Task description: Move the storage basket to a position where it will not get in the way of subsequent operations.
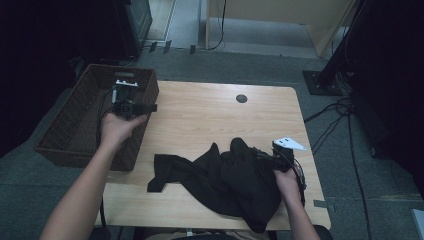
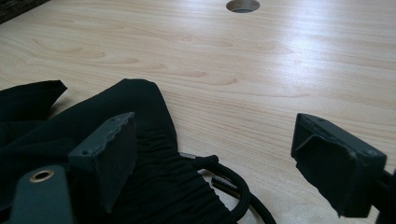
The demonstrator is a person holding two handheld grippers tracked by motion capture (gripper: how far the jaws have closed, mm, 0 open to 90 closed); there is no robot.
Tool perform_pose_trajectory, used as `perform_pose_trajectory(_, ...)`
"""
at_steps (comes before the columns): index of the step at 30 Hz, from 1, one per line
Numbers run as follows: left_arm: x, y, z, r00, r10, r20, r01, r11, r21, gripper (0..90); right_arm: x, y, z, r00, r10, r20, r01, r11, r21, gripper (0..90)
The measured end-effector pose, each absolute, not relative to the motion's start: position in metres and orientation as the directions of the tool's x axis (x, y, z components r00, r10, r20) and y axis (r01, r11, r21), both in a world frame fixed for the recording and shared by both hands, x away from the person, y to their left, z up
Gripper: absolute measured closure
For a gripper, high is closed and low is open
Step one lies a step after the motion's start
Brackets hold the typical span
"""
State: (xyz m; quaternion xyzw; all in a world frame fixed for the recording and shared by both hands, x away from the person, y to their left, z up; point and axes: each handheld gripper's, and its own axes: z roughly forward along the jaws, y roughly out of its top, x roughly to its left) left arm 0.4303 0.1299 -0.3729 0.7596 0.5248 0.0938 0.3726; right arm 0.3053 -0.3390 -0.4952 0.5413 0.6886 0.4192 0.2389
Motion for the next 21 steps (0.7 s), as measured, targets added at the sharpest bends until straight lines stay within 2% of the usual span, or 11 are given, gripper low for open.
perform_pose_trajectory(10,0.417,0.106,-0.383,0.492,0.824,-0.28,0.726,-0.211,0.654,46.7,0.306,-0.335,-0.497,-0.303,0.943,0.141,0.547,0.05,0.835,14.5)
perform_pose_trajectory(21,0.395,0.077,-0.396,0.575,0.77,-0.278,0.702,-0.289,0.651,45.5,0.308,-0.324,-0.498,-0.334,0.936,0.111,0.526,0.087,0.846,13.8)
